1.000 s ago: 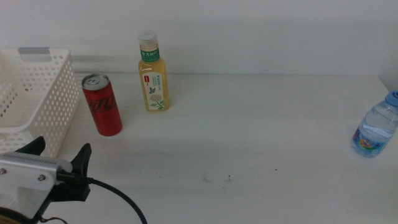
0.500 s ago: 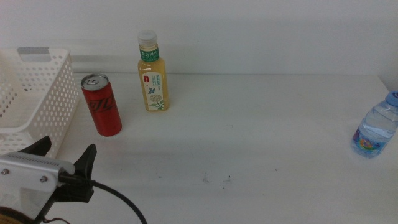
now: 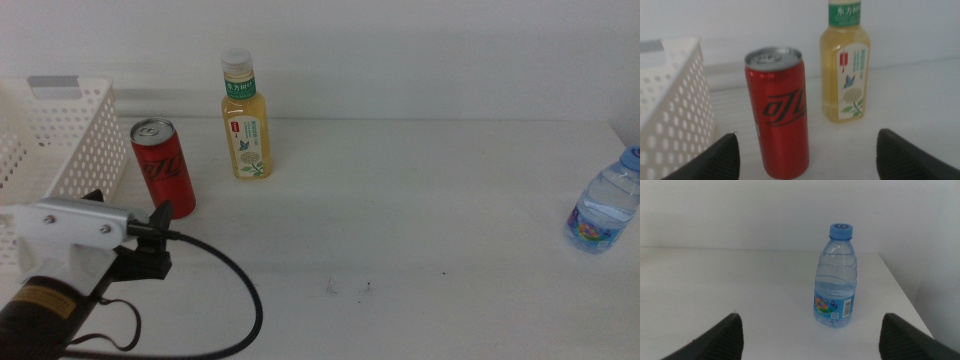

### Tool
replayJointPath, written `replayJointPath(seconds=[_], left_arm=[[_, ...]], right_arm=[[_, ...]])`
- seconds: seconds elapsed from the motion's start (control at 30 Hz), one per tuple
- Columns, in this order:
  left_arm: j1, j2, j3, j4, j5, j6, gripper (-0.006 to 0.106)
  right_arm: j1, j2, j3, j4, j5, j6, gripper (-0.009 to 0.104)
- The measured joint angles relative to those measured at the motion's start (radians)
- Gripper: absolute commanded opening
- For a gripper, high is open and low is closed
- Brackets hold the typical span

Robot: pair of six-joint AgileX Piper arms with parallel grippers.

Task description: Use arms to grab the bottles and put them into the dustbin to the left of the table.

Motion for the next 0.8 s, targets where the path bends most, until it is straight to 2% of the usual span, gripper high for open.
replayJointPath(seconds=[0.43,0.8], left_arm=[[0.005,0.229,-0.110,-0.034,-0.067,-0.010,0.094],[0.072,0.297,-0.194,0.009,-0.056,-0.016,0.094]], right_arm=[[0.000,0.000,0.000,0.000,0.000,0.000,0.091],[0.000,0.000,0.000,0.000,0.000,0.000,0.091]])
